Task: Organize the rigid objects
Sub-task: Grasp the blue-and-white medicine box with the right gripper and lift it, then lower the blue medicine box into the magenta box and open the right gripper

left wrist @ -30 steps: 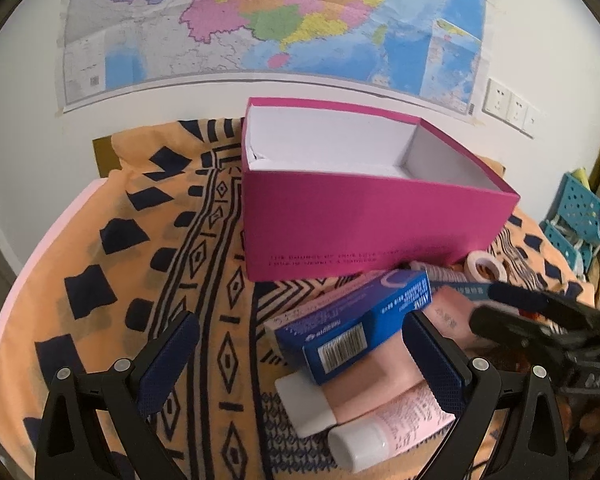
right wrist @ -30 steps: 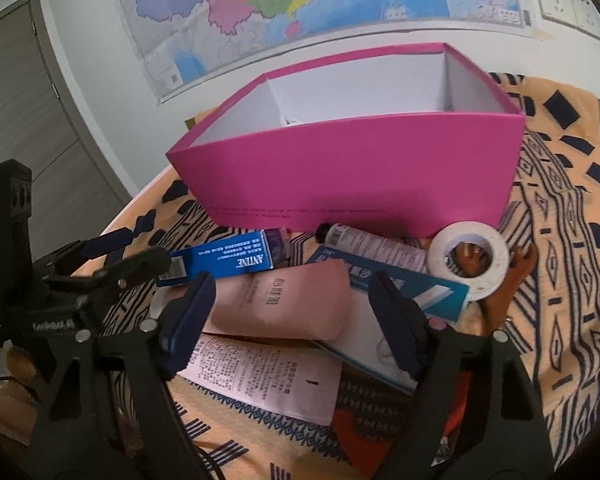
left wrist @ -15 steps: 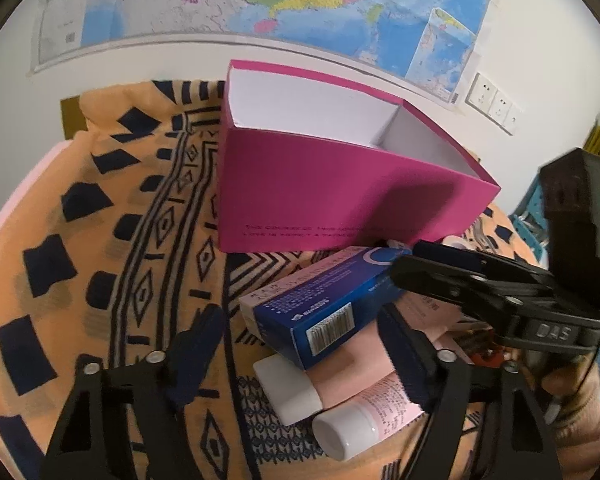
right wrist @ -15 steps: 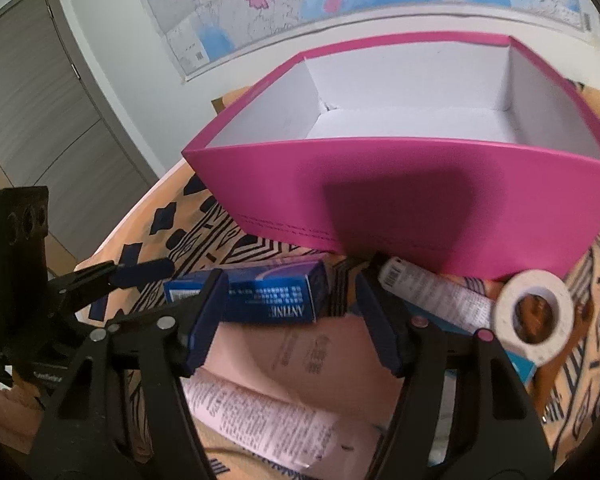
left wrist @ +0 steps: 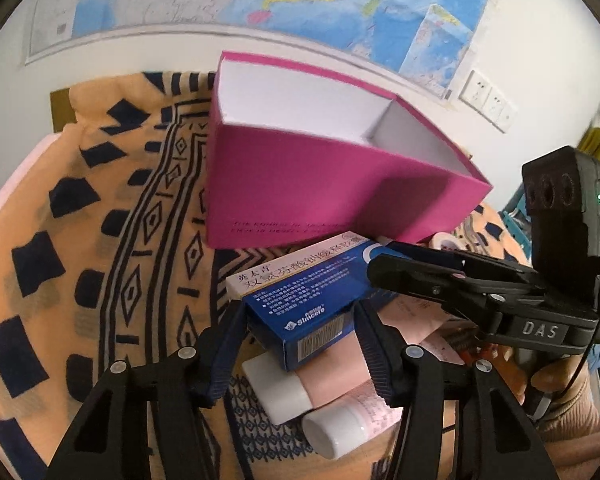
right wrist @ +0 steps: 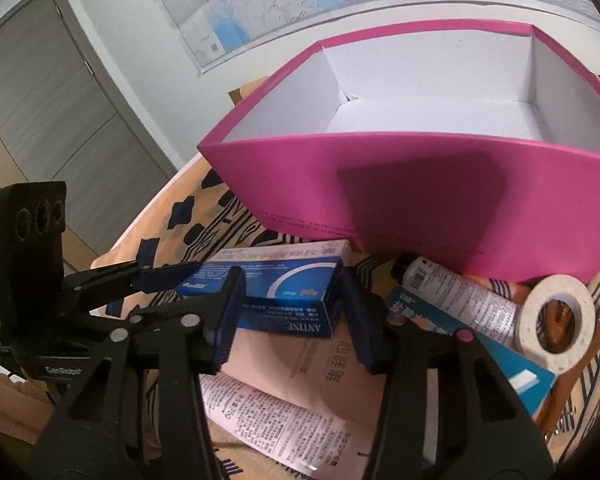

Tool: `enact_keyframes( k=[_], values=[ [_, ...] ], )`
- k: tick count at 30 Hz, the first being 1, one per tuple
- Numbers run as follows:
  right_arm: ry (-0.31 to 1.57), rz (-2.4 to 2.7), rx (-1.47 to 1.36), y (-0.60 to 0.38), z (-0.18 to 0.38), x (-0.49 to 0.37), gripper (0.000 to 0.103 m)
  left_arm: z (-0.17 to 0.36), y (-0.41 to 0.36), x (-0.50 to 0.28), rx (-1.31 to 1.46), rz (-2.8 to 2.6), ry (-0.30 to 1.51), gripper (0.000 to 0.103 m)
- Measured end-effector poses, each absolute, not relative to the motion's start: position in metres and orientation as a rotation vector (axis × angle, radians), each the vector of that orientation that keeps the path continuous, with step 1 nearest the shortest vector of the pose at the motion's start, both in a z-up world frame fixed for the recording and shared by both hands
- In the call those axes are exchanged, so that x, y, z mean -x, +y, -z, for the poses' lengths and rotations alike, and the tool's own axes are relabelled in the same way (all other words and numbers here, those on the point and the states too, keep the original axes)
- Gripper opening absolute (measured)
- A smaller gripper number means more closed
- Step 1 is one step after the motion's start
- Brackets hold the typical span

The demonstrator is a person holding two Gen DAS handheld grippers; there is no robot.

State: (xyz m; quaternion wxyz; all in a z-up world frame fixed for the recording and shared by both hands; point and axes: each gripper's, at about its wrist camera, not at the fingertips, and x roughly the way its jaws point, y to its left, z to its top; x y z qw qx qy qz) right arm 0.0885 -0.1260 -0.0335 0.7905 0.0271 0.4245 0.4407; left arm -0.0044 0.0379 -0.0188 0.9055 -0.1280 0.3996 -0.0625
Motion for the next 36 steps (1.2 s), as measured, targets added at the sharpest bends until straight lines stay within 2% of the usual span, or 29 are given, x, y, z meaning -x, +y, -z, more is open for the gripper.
enact_keyframes(
  k=[17, 24, 36],
  values=[
    [0.716, -0.916, -0.089, -0.159, -0.027, -0.07, 0.05, -0.054, 0.012, 0.011, 0.156, 0.21, 0.641, 0.056],
    [0.646, -0.908, -0.067, -0.152, -0.05, -0.09, 0.05, -0.082, 0.009, -0.015, 0.077, 0.178, 0.565, 0.056],
    [0.706, -0.87, -0.041, -0.125, -0.032, -0.148, 0.05, -0.058, 0.025, -0.082, 0.05, 0.106, 0.663, 0.056]
  ],
)
